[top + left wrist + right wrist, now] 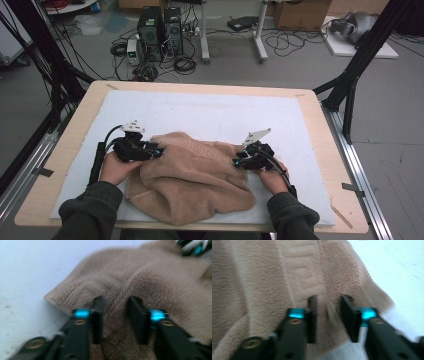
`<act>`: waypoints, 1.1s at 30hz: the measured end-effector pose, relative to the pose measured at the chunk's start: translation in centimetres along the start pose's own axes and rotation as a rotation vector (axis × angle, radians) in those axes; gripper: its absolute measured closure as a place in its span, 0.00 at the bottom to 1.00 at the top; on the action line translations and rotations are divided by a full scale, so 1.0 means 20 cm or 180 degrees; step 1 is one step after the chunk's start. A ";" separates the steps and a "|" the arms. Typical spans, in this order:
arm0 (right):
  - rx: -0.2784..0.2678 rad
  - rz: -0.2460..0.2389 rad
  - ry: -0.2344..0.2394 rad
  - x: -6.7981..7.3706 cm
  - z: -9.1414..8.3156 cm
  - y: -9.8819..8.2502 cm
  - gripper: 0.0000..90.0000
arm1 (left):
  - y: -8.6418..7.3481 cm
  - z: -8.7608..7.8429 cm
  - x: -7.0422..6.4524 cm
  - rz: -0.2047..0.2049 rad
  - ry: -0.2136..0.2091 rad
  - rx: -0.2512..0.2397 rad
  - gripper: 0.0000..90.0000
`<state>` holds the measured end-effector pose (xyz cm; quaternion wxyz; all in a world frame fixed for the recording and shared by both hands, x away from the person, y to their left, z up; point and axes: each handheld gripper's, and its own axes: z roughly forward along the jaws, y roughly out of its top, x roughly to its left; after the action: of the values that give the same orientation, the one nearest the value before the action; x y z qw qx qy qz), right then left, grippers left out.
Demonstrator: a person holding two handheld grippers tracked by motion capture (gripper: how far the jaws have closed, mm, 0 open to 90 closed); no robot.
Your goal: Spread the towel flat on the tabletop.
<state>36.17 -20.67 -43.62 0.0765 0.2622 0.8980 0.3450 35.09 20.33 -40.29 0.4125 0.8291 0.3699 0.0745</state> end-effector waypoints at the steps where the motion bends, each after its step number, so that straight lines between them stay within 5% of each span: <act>1: 0.0000 0.0000 0.0000 0.00 0.00 0.00 0.78 | -0.01 0.02 -0.01 0.0078 0.0036 0.0101 0.74; 2: 0.0008 -0.0032 0.0078 0.00 0.00 0.00 0.90 | -0.04 0.07 -0.03 0.0170 0.0031 0.0239 0.88; 6: 0.0032 -0.0129 0.0133 0.01 0.00 0.01 0.94 | -0.05 0.08 -0.06 0.0226 0.0061 0.0251 0.98; 10: 0.0041 -0.0154 0.0174 0.01 -0.03 0.02 0.95 | -0.04 0.02 -0.04 0.0181 0.0137 0.0171 0.99; 13: -0.0075 -0.0168 0.0115 0.00 -0.09 0.05 0.95 | -0.03 -0.05 -0.02 0.0099 0.0228 -0.0089 1.00; 18: -0.0106 -0.0196 0.0105 -0.03 -0.15 0.11 0.95 | -0.03 -0.09 0.00 0.0037 0.0279 -0.0238 1.00; 21: -0.0162 -0.0224 0.0029 -0.07 -0.18 0.16 0.95 | 0.00 -0.10 0.00 0.0083 0.0384 -0.0320 1.00; 26: -0.0241 -0.0259 -0.0174 -0.15 -0.27 0.29 0.95 | 0.18 -0.16 0.02 0.0121 0.0582 -0.0541 1.00; 29: -0.0539 -0.0277 -0.0442 -0.26 -0.41 0.48 0.95 | 0.36 -0.22 0.05 0.0236 0.0831 -0.0747 1.00; 30: -0.0539 -0.0277 -0.0442 -0.26 -0.41 0.48 0.95 | 0.43 -0.24 0.06 0.0267 0.0931 -0.0847 1.00; 32: -0.0697 -0.0148 -0.0629 -0.34 -0.45 0.55 0.94 | 0.53 -0.23 0.10 0.0323 0.1196 -0.0968 0.99; 33: -0.0808 0.0137 -0.0713 -0.42 -0.43 0.56 0.71 | 0.55 -0.20 0.13 0.0225 0.1226 -0.0931 0.79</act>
<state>45.24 -23.04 -30.20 0.2012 0.3063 0.8272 0.4258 41.36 20.36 -30.01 0.4471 0.7435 0.3977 0.2985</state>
